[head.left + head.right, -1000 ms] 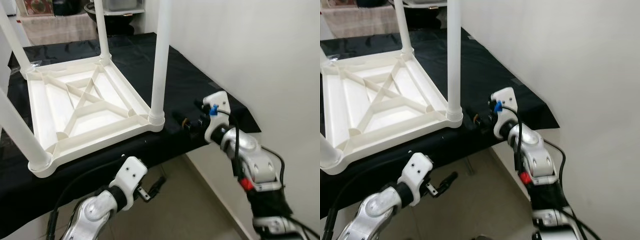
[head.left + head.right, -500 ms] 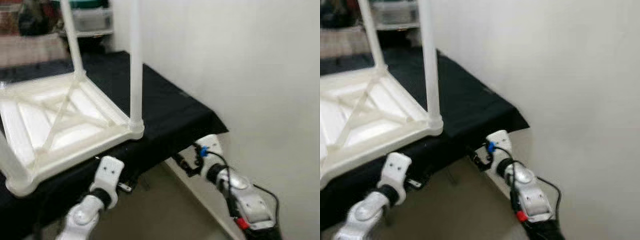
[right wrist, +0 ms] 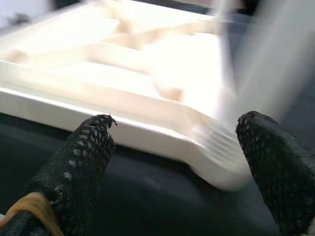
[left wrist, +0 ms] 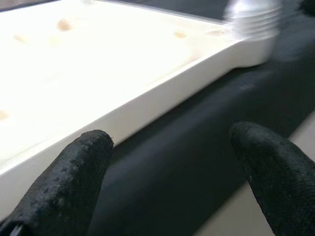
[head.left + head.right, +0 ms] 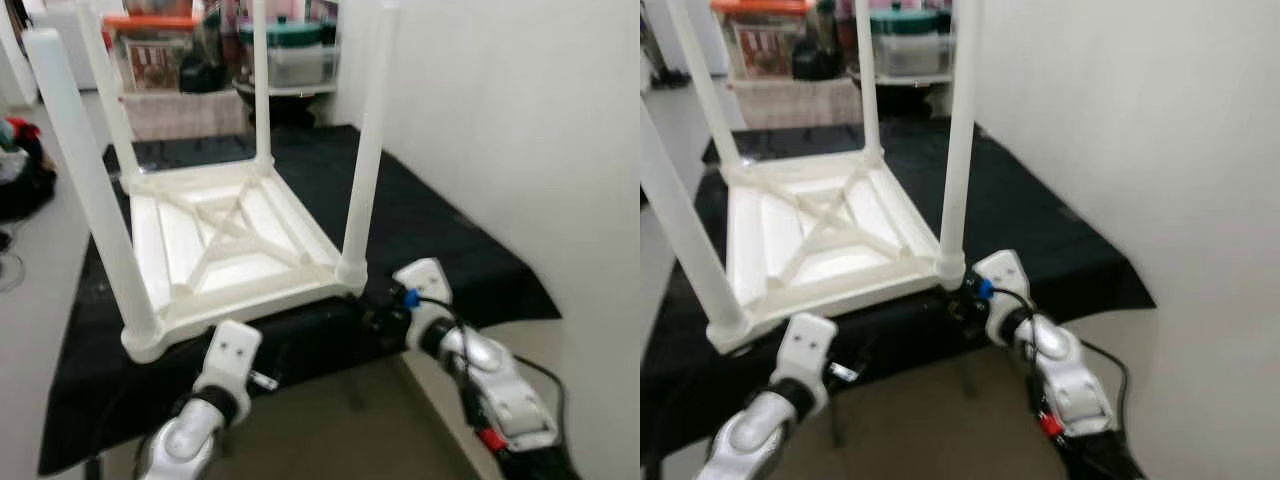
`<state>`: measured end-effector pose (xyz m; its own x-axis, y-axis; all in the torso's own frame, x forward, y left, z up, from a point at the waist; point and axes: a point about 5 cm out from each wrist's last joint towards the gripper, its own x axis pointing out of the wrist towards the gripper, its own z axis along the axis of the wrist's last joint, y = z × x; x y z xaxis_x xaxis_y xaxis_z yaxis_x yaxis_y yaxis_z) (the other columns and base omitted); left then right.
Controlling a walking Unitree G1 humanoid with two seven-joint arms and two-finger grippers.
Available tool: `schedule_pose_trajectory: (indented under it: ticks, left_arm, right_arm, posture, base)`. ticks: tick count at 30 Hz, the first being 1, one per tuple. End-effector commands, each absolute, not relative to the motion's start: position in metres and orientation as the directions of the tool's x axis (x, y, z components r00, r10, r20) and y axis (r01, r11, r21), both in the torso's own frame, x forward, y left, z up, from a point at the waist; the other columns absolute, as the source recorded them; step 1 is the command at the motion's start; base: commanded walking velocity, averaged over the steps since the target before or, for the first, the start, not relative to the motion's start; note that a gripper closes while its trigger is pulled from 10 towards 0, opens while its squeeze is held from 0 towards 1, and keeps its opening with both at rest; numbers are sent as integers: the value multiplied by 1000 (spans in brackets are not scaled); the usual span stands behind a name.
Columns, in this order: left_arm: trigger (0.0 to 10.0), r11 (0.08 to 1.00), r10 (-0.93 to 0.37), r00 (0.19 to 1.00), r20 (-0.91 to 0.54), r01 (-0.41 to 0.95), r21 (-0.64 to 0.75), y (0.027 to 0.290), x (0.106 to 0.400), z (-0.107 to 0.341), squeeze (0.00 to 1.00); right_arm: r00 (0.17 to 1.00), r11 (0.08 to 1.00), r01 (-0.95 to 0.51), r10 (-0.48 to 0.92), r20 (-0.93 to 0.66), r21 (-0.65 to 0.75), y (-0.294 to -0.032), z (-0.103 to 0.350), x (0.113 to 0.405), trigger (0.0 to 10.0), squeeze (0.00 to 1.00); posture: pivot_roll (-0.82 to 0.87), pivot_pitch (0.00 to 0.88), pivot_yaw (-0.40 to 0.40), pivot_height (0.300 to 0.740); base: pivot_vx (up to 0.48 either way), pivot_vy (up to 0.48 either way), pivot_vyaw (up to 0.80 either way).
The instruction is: Building children table
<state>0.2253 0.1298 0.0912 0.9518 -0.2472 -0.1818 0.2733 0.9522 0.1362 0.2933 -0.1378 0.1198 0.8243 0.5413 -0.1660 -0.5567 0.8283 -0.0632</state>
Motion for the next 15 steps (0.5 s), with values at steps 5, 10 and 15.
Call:
schedule_pose_trajectory:
  ticks: [5, 10, 15]
  left_arm:
    - [10000, 950, -243, 955, -172, 270, 154, 129, 228, 93, 0]
    - [10000, 945, -251, 954, -162, 277, 171, 127, 229, 95, 0]
    - [10000, 917, -309, 940, -147, 335, 214, 120, 229, 98, 0]
  right_arm:
    - [830, 832, -552, 543, -129, -47, -139, 126, 295, 10000, 0]
    - [856, 861, -507, 499, -134, -30, -145, 128, 300, 10000, 0]
    - [816, 824, -565, 567, -111, 49, -156, 137, 291, 10000, 0]
  posture:
    - [-44, 0, -95, 740]
    - [-43, 0, -94, 740]
    - [-56, 0, -90, 740]
  base:
    - [334, 0, 318]
    - [119, 0, 0]
    - [0, 0, 0]
